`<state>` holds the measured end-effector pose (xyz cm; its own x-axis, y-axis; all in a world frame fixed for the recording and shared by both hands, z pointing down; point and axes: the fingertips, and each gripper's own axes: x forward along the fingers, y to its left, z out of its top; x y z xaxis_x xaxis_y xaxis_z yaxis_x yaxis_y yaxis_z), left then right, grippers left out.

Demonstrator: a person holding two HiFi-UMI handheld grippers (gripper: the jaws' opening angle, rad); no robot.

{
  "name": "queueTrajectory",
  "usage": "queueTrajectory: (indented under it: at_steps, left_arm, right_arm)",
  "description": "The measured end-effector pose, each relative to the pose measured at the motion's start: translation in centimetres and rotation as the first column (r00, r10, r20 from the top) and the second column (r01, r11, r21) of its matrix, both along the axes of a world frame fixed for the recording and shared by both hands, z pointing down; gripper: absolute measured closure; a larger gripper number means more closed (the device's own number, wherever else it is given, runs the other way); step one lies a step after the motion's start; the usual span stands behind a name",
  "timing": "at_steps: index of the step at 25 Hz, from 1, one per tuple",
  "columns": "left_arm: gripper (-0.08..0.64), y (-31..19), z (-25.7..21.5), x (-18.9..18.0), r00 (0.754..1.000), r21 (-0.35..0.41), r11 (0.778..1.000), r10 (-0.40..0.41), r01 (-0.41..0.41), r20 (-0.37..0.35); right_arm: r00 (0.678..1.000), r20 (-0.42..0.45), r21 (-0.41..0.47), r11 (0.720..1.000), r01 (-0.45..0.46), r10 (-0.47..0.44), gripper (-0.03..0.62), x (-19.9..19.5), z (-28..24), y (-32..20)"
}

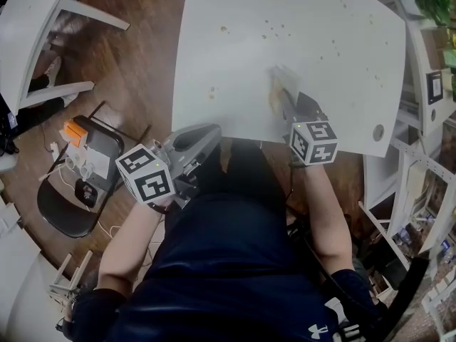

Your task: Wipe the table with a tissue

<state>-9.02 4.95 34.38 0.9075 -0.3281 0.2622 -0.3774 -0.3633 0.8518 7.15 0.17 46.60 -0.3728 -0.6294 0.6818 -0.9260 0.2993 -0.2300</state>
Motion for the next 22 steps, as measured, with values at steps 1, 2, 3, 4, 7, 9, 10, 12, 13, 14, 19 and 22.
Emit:
queueTrajectory:
  at_steps: [1,2,3,4,7,9,10,12,13,14,19,22]
  left_arm:
    - [0.551,-0.1,0.0,-0.1,1.000,0.001,1.000,-0.001,0.001,-0.004]
    - [0.550,-0.1,-0.1,-0.2,1.000,0.002,1.000,-0.001,0.001,-0.008]
    - [0.551,-0.2,-0.1,-0.3,1.000,0.002,1.000,-0.001,0.001,-0.011]
    - [0.551,-0.2,-0.1,-0.4,1.000,0.002,1.000,-0.001,0.001,-0.014]
    - [0.551,-0.1,0.0,-0.7,1.000,0.000,1.000,-0.002,0.002,-0.019]
    - [0.551,-0.1,0.0,-1.0,1.000,-0.001,1.000,-0.008,0.008,-0.021]
    - [0.550,-0.1,0.0,-1.1,1.000,-0.002,1.000,-0.011,0.011,-0.021]
    - [0.551,0.1,0.1,-1.5,1.000,-0.005,1.000,-0.017,0.017,-0.021]
    - [0.551,0.2,0.3,-1.7,1.000,-0.008,1.000,-0.020,0.020,-0.019]
    - [0.551,0.3,0.4,-2.0,1.000,-0.012,1.000,-0.024,0.023,-0.017]
    - [0.551,0.8,1.5,-3.3,1.000,-0.042,0.999,-0.028,0.028,0.002]
    - [0.551,0.9,1.6,-3.4,1.000,-0.047,0.999,-0.014,0.014,0.003]
  right_arm:
    - [1.000,0.016,0.013,1.000,-0.018,0.018,0.581,0.0,-0.5,-0.2]
    - [0.999,0.024,0.026,0.999,-0.033,0.033,0.581,0.1,-0.9,-0.4]
    - [0.999,0.028,0.039,0.998,-0.045,0.044,0.581,0.3,-1.3,-0.5]
    - [0.998,0.031,0.053,0.997,-0.055,0.053,0.581,0.3,-1.8,-0.7]
    - [0.997,0.037,0.093,0.993,-0.073,0.070,0.581,0.4,-3.0,-1.0]
    - [0.996,0.038,0.105,0.991,-0.084,0.080,0.581,0.4,-3.1,-1.2]
    - [0.995,0.038,0.102,0.990,-0.092,0.089,0.581,0.4,-2.8,-1.3]
    - [0.994,0.026,0.082,0.990,-0.112,0.110,0.581,0.5,-1.6,-1.3]
    - [0.993,0.011,0.069,0.991,-0.116,0.116,0.581,0.5,-0.8,-1.2]
    - [0.993,-0.009,0.057,0.992,-0.114,0.115,0.581,0.4,0.0,-1.1]
    - [0.994,-0.088,0.027,0.998,-0.057,0.059,0.581,-1.7,2.4,0.0]
    - [0.991,-0.127,0.002,0.999,-0.034,0.034,0.581,-3.2,3.3,1.0]
